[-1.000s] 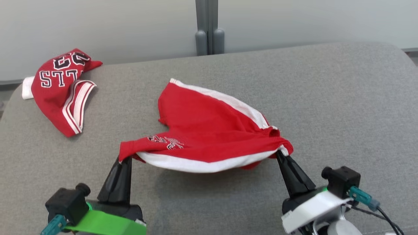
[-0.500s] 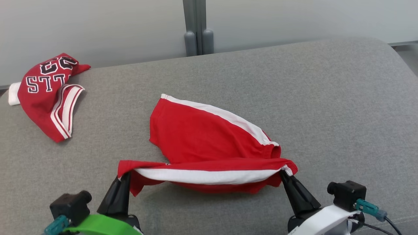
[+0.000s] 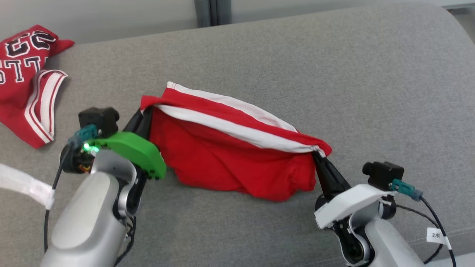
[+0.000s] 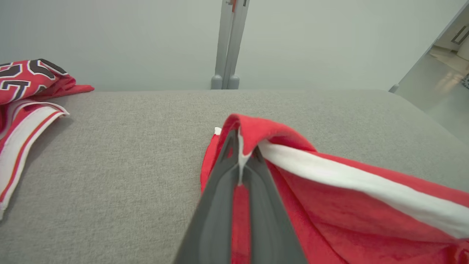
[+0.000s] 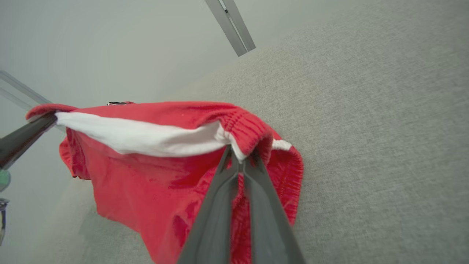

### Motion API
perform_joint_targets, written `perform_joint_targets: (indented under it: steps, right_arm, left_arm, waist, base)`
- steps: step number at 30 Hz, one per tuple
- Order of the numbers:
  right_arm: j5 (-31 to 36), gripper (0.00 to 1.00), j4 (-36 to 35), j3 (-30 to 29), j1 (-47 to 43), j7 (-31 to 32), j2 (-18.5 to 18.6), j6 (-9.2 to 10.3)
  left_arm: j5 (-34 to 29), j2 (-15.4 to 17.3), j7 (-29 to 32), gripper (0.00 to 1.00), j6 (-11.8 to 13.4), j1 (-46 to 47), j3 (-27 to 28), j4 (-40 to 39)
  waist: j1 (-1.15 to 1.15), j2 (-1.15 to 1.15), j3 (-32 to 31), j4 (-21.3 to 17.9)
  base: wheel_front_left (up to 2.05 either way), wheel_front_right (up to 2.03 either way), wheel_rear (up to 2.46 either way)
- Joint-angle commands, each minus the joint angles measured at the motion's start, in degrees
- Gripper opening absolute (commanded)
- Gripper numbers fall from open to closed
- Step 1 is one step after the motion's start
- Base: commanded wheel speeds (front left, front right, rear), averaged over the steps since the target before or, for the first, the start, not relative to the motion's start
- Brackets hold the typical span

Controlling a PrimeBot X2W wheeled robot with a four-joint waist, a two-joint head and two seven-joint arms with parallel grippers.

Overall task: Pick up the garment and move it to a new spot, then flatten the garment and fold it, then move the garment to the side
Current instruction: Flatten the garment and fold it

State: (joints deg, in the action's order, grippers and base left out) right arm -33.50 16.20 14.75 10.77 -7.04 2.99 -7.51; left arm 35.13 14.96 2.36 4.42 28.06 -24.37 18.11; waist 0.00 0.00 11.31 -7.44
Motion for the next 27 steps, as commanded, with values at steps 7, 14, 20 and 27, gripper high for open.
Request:
perform_joint_targets:
  steps: [7, 14, 20, 27]
  right_arm:
    - [-3.6, 0.0, 10.3, 3.8, 9.7, -3.9, 0.0, 0.04]
    - [-6.2, 1.0, 16.2, 7.7, 13.3, -6.6, 0.0, 0.05]
    - [-5.4, 1.0, 18.3, 8.2, 14.1, -7.8, 0.0, 0.06]
    - [0.9, 1.0, 14.4, 3.7, 10.7, -8.2, 0.0, 0.05]
  left_arm:
    - [-2.0, -2.8, 2.8, 0.0, 0.5, 12.7, -1.4, 16.1]
    - [-3.3, -4.3, 2.4, 0.89, 1.5, 17.6, -2.6, 24.4]
    - [-3.8, -5.6, -0.7, 1.0, 0.7, 19.1, -3.2, 27.2]
    - [-3.2, -6.2, -1.9, 1.0, -0.2, 16.2, -4.3, 28.7]
  waist:
    - [0.0, 0.0, 7.5, -3.4]
    - [0.0, 0.0, 7.5, -3.7]
    - [0.0, 0.0, 6.2, -2.9]
    - [0.0, 0.0, 2.8, -1.4]
  base:
    - [0.0, 0.0, 0.0]
    - [0.0, 0.0, 0.0]
    - [0.0, 0.0, 0.0]
    - [0.0, 0.0, 0.0]
